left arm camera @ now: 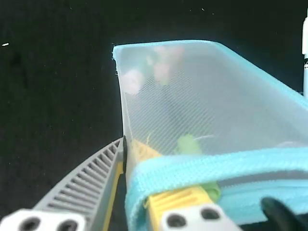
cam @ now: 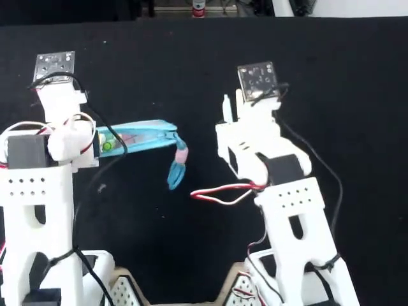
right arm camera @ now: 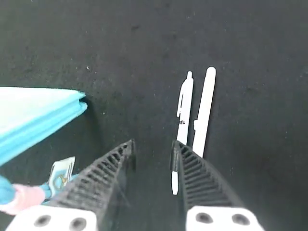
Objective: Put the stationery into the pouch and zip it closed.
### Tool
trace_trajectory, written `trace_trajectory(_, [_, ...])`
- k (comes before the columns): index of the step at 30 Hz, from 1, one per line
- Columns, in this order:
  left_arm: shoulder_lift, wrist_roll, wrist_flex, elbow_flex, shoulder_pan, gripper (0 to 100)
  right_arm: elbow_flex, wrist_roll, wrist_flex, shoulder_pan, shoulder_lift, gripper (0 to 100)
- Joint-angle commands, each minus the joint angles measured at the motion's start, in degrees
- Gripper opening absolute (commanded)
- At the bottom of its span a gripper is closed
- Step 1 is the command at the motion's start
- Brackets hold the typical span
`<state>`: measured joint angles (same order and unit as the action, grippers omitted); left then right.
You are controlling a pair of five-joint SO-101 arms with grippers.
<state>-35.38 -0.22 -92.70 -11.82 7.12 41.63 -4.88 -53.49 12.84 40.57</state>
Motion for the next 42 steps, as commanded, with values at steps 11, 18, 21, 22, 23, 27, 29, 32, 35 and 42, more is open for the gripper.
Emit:
trace_trajectory(11, [0.3, -4.0, -0.6, -0.8, -9.0, 3, -7.2, -0.1, -11.3, -0.4, 8.5, 12.7])
trace_trajectory(18, [0.2, -7.2, -1.0, 3.9, -12.4, 3, 0.3, 2.8, -11.4, 3.3, 21.5, 12.7])
trace_trajectory(21, [0.2, -12.2, -1.1, 8.9, -13.1, 3, 3.9, 3.1, -9.8, 3.3, 25.4, 12.7])
trace_trajectory(22, [0.4, -13.7, -1.6, 11.0, -12.8, 3, 5.5, 3.1, -8.6, 3.3, 26.3, 12.7])
trace_trajectory(23, [0.8, -15.3, -3.3, 13.8, -12.8, 3, 7.0, 3.1, -7.6, 3.3, 27.2, 12.7])
trace_trajectory(27, [3.6, -20.6, -8.2, 22.9, -10.5, 3, 11.7, 3.1, -3.0, 3.3, 28.9, 12.6])
trace_trajectory(29, [5.7, -23.6, -8.2, 25.7, -5.4, 3, 12.7, 3.1, -2.1, 3.3, 29.1, 12.6])
trace_trajectory(32, [8.9, -28.2, -8.0, 29.7, -0.3, 3, 13.1, 3.1, -2.1, 3.3, 29.1, 12.6])
trace_trajectory(35, [10.6, -28.3, -8.1, 33.1, 1.1, 3, 13.1, 3.1, -2.1, 3.3, 29.1, 12.6])
trace_trajectory(42, [11.3, -18.3, -7.8, 28.5, 0.8, 3, 13.2, 3.1, -2.1, 3.3, 29.3, 12.6])
